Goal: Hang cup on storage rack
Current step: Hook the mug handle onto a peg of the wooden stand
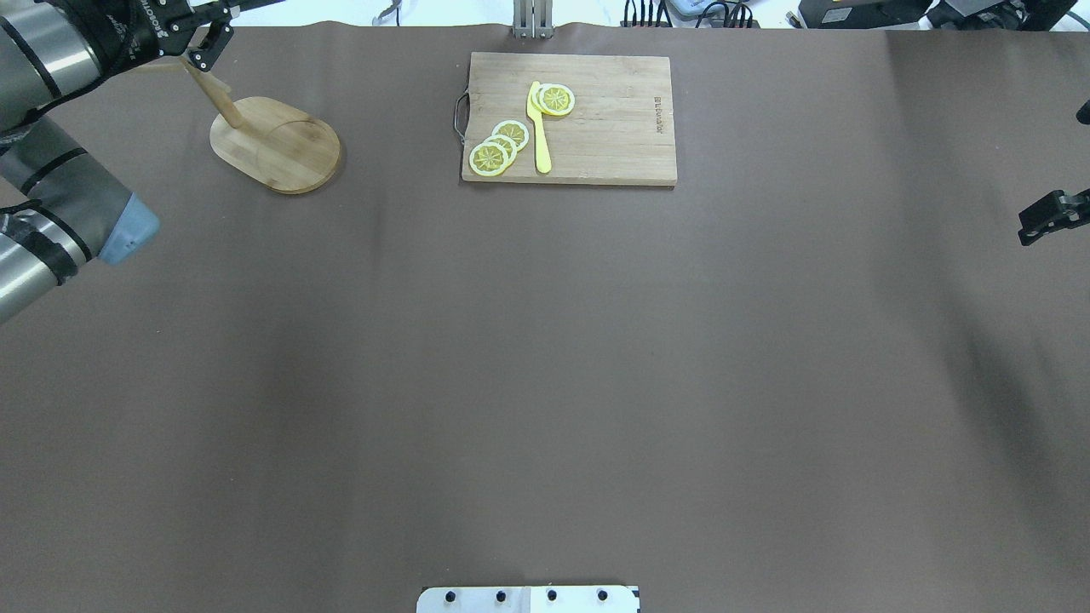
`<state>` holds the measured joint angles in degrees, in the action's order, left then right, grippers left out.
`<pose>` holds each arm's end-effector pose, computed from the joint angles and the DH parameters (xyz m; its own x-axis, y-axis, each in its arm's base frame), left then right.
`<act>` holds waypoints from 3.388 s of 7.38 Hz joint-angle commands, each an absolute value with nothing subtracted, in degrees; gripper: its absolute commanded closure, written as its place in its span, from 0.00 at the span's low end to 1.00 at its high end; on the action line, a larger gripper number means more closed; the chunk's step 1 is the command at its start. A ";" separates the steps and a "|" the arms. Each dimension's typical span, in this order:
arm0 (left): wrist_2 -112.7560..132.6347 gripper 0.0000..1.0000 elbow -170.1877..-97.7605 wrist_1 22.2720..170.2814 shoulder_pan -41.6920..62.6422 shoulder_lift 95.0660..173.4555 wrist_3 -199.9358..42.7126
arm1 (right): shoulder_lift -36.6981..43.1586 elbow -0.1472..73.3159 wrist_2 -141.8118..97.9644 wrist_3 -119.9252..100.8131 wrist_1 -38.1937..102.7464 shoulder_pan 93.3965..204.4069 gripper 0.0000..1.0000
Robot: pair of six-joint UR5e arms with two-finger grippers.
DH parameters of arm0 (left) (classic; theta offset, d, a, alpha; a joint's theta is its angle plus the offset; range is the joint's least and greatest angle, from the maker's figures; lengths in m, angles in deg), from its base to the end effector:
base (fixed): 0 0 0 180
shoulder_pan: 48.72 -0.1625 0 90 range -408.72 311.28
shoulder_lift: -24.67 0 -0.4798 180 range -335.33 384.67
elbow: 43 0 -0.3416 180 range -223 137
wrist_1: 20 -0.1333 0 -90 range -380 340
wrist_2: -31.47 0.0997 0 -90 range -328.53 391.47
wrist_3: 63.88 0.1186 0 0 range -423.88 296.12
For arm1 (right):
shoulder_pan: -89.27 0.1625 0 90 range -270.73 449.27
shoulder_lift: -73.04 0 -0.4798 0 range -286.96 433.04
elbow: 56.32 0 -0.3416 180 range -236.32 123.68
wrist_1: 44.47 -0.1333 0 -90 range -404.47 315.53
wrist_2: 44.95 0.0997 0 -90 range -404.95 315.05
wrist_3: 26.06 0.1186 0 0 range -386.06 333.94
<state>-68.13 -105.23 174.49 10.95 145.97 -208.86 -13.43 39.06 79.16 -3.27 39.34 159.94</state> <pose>0.2406 -0.6361 0.4205 -0.7210 -0.3666 -0.5880 0.3145 0.5829 -0.7492 -0.0988 -0.4834 0.6573 0.7995 -0.0269 0.6001 0.0107 0.9995 0.0304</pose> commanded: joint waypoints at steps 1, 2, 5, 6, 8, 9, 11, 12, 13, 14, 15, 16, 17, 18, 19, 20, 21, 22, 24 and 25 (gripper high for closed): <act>-67.67 1.00 -104.18 174.50 11.05 147.09 -208.90 | -13.36 39.04 79.16 -3.21 39.38 159.93 0.00; -67.67 1.00 -103.74 174.50 11.05 147.19 -208.99 | -13.36 39.04 79.16 -3.12 39.29 160.02 0.00; -68.45 1.00 -102.87 176.42 12.18 147.01 -209.34 | -13.45 38.95 79.07 -3.12 39.38 159.93 0.00; -70.98 1.00 -102.51 176.69 13.23 146.84 -209.25 | -13.53 38.95 79.07 -3.12 39.38 159.93 0.00; -72.93 1.00 -100.42 180.10 13.42 146.57 -209.25 | -13.53 38.95 79.07 -3.12 39.38 160.02 0.00; -73.72 1.00 -98.22 183.00 13.59 146.57 -209.34 | -13.53 38.95 79.07 -3.12 39.38 159.94 0.00; -76.61 1.00 -97.76 184.77 15.68 146.48 -214.24 | -13.53 39.04 79.15 -3.12 39.38 159.93 0.00; -77.33 1.00 -97.59 184.87 15.88 146.40 -214.35 | -13.45 39.21 79.16 -3.03 39.38 160.02 0.00; -77.51 1.00 -97.06 185.83 15.88 146.31 -214.44 | -13.45 39.39 79.16 -3.03 39.29 160.02 0.00; -78.12 1.00 -95.93 186.71 15.88 146.22 -214.35 | -13.45 39.48 79.16 -3.03 39.29 159.94 0.00; -78.39 1.00 -95.04 186.72 15.88 146.13 -214.44 | -13.36 39.57 79.16 -3.03 39.29 160.02 0.00; -79.52 1.00 -94.69 186.89 15.88 146.13 -214.35 | -13.36 39.65 79.16 -3.03 39.29 159.94 0.00; -79.53 1.00 -94.68 186.89 15.88 146.13 -214.44 | -13.36 39.65 79.16 -3.03 39.29 160.02 0.00; -79.53 1.00 -94.51 186.89 15.88 146.13 -214.44 | -13.27 39.74 79.24 -2.94 39.29 160.02 0.00; -79.53 1.00 -94.42 186.89 15.88 145.87 -214.44 | -13.27 39.74 79.24 -2.94 39.29 159.94 0.00; -79.53 1.00 -94.51 186.89 15.97 145.78 -216.00 | -13.27 39.74 79.24 -2.94 39.29 159.93 0.00; -79.53 1.00 -94.42 186.98 16.23 145.78 -216.63 | -13.27 39.83 79.24 -2.94 39.29 159.93 0.00; -79.53 1.00 -94.42 187.07 16.23 145.78 -216.72 | -13.18 39.83 79.24 -2.94 39.29 159.93 0.00; -79.53 1.00 -94.42 187.07 16.58 145.34 -216.90 | -13.10 40.00 79.24 -2.94 39.29 159.93 0.00; -79.53 1.00 -94.42 187.15 16.67 145.25 -216.90 | -13.09 40.01 79.33 -2.94 39.29 159.93 0.00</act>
<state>-79.53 -94.42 187.08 16.53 145.40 -216.84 -13.13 39.96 79.26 -2.94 39.29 159.94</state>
